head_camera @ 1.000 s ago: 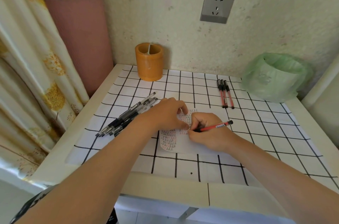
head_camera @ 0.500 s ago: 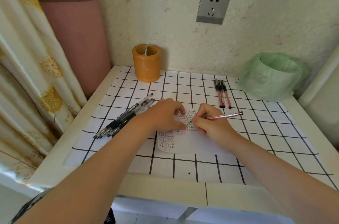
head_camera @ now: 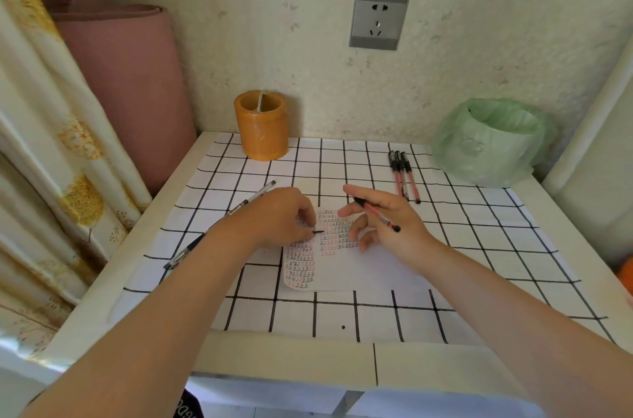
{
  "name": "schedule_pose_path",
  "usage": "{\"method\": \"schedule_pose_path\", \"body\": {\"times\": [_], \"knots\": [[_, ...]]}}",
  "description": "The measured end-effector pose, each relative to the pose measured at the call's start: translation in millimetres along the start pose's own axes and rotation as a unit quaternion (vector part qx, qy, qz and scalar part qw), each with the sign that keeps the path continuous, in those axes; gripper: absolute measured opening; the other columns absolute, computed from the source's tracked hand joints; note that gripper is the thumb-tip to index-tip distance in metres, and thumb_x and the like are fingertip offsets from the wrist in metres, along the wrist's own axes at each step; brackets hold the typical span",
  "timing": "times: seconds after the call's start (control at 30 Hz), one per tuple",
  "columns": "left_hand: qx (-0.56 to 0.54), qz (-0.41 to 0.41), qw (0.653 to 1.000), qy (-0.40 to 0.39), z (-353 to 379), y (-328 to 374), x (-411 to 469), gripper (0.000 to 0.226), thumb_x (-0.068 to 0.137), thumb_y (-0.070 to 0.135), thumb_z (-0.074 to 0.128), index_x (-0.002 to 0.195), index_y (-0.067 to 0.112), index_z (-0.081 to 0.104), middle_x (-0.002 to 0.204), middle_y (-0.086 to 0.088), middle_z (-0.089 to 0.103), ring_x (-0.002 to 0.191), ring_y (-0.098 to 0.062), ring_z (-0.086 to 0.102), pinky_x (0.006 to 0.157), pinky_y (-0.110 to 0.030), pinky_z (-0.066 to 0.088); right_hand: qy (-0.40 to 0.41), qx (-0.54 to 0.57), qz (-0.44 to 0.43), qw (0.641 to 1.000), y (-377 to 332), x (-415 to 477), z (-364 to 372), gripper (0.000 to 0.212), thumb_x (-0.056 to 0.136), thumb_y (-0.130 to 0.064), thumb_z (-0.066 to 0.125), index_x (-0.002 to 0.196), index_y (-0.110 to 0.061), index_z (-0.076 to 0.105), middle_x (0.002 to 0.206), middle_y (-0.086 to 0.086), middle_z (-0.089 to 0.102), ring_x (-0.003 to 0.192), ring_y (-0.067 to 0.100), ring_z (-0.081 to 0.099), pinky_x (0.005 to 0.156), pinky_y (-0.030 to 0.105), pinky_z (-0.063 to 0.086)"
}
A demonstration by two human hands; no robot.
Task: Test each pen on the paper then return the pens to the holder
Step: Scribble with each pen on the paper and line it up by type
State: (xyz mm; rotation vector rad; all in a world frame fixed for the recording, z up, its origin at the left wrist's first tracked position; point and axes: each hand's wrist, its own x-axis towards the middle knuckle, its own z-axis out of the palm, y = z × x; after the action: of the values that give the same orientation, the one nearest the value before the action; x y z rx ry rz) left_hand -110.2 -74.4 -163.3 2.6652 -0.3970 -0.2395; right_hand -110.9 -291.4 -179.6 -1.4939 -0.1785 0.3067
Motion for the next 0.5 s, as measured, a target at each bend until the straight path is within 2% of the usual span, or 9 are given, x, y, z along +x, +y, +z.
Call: {"method": "schedule_pose_path", "body": {"times": [0.1, 0.17, 0.23, 0.3, 0.37, 0.43, 0.5], "knots": [[-0.005, 0.000, 1.000, 0.004, 1, -1, 1, 0.012, 0.088, 0.030, 0.072, 0.099, 0.030, 0.070, 0.094, 0.017, 0.060, 0.078, 0.005, 0.051, 0.065, -0.012, 0.039, 0.009, 0.084, 0.046, 0.995, -9, 1, -1, 0.038, 0.098, 0.006, 0.041, 0.122, -0.008, 0.067, 0.098, 0.020, 0.069, 0.061, 0.032, 0.062, 0.049, 0.036, 0.051], [-0.016, 0.000, 1.000, 0.018, 1, -2, 0, 0.011, 0.091, 0.031, 0.068, 0.101, 0.035, 0.065, 0.095, 0.017, 0.064, 0.082, 0.004, 0.055, 0.074, -0.022, 0.048, -0.006, 0.111, 0.053, 0.992, -13, 1, -2, 0.039, 0.099, 0.004, 0.035, 0.121, -0.005, 0.067, 0.096, 0.018, 0.067, 0.061, 0.032, 0.061, 0.049, 0.036, 0.051], [-0.038, -0.004, 0.999, 0.035, 0, -2, -1, 0.012, 0.092, 0.031, 0.066, 0.100, 0.038, 0.060, 0.092, 0.016, 0.065, 0.084, 0.000, 0.058, 0.076, -0.029, 0.052, -0.013, 0.102, 0.044, 0.994, -15, 1, -2, 0.035, 0.100, 0.003, 0.035, 0.117, -0.006, 0.064, 0.092, 0.015, 0.062, 0.056, 0.028, 0.059, 0.047, 0.033, 0.049], [-0.068, -0.005, 0.996, 0.051, -1, -1, -1, 0.017, 0.090, 0.028, 0.070, 0.099, 0.038, 0.059, 0.091, 0.014, 0.065, 0.082, -0.004, 0.059, 0.073, -0.029, 0.052, 0.010, 0.027, 0.022, 0.999, -16, 3, -2, 0.026, 0.097, 0.003, 0.047, 0.112, -0.015, 0.058, 0.089, 0.012, 0.061, 0.051, 0.024, 0.055, 0.044, 0.028, 0.040], [-0.098, -0.008, 0.993, 0.069, -2, 1, 0, 0.021, 0.086, 0.022, 0.075, 0.098, 0.033, 0.061, 0.092, 0.012, 0.065, 0.082, -0.004, 0.059, 0.072, -0.024, 0.052, 0.038, -0.120, -0.015, 0.992, -16, 5, -4, 0.027, 0.091, -0.003, 0.064, 0.108, -0.023, 0.056, 0.088, 0.006, 0.068, 0.052, 0.021, 0.056, 0.048, 0.026, 0.040], [-0.109, -0.007, 0.991, 0.083, -2, 1, 1, 0.020, 0.084, 0.019, 0.077, 0.095, 0.030, 0.065, 0.091, 0.013, 0.064, 0.080, 0.000, 0.059, 0.068, -0.014, 0.047, 0.046, -0.273, -0.057, 0.959, -12, 6, -6, 0.026, 0.086, -0.014, 0.074, 0.102, -0.031, 0.062, 0.088, -0.005, 0.074, 0.056, 0.015, 0.063, 0.061, 0.026, 0.048], [-0.106, -0.007, 0.991, 0.086, -2, 2, 1, 0.018, 0.083, 0.018, 0.078, 0.091, 0.028, 0.067, 0.088, 0.015, 0.065, 0.078, 0.003, 0.058, 0.065, -0.009, 0.042, 0.052, -0.396, -0.086, 0.913, -7, 5, -7, 0.017, 0.085, -0.025, 0.075, 0.095, -0.037, 0.069, 0.088, -0.016, 0.073, 0.061, 0.002, 0.062, 0.066, 0.026, 0.050]]}}
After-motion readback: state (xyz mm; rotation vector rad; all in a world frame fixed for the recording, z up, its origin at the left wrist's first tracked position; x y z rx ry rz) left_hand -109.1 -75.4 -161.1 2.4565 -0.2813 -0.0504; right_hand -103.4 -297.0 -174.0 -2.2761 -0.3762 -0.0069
